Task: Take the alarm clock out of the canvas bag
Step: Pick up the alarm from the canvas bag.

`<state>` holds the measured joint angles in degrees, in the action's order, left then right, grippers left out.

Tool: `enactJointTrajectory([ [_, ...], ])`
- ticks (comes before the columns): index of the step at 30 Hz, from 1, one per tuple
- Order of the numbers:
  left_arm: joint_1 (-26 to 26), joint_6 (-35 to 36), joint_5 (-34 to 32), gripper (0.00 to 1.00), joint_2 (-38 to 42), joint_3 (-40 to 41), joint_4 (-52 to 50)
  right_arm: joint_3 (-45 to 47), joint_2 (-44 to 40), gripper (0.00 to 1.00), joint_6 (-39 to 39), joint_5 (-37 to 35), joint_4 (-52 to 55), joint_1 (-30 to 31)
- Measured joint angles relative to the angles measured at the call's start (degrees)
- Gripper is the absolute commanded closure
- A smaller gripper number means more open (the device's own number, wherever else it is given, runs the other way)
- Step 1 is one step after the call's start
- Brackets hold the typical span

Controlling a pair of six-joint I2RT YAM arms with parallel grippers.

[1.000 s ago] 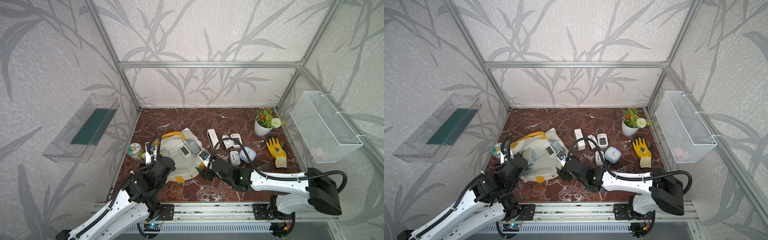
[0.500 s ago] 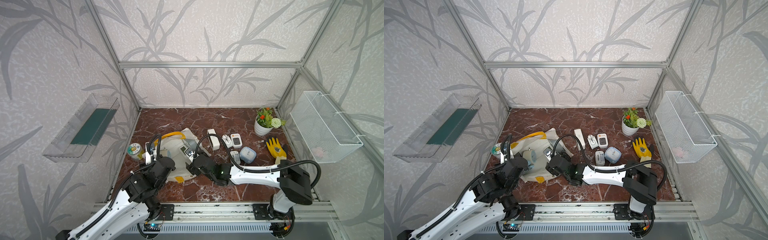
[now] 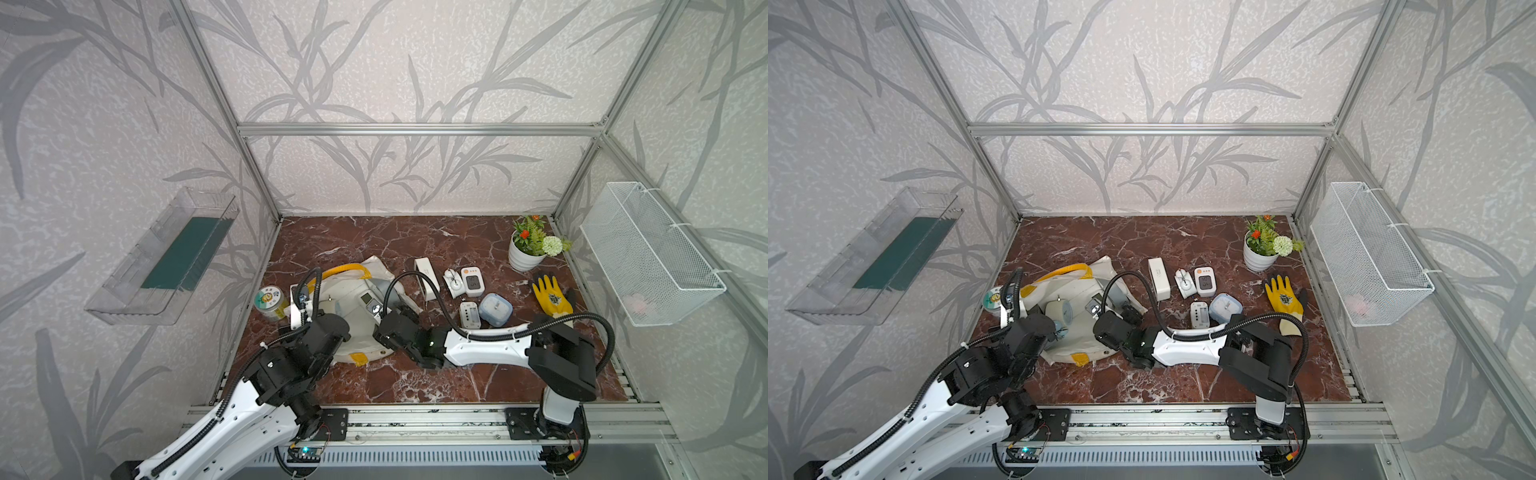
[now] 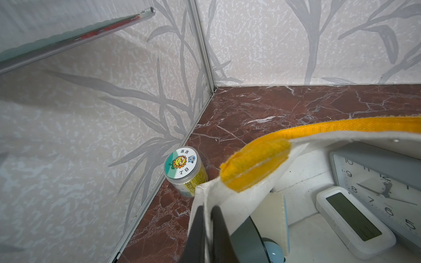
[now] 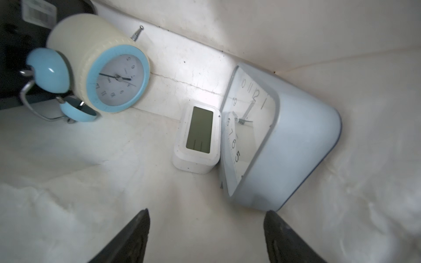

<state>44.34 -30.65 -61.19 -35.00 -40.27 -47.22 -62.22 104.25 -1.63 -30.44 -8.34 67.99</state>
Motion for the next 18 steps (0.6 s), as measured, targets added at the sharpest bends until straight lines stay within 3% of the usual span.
enactJointTrajectory([
  [18,0.0,0.0,0.7,1.00,0.4,0.0,-0.3,-8.2,4.5,0.06,-5.8,1.6,3.1,-6.0],
])
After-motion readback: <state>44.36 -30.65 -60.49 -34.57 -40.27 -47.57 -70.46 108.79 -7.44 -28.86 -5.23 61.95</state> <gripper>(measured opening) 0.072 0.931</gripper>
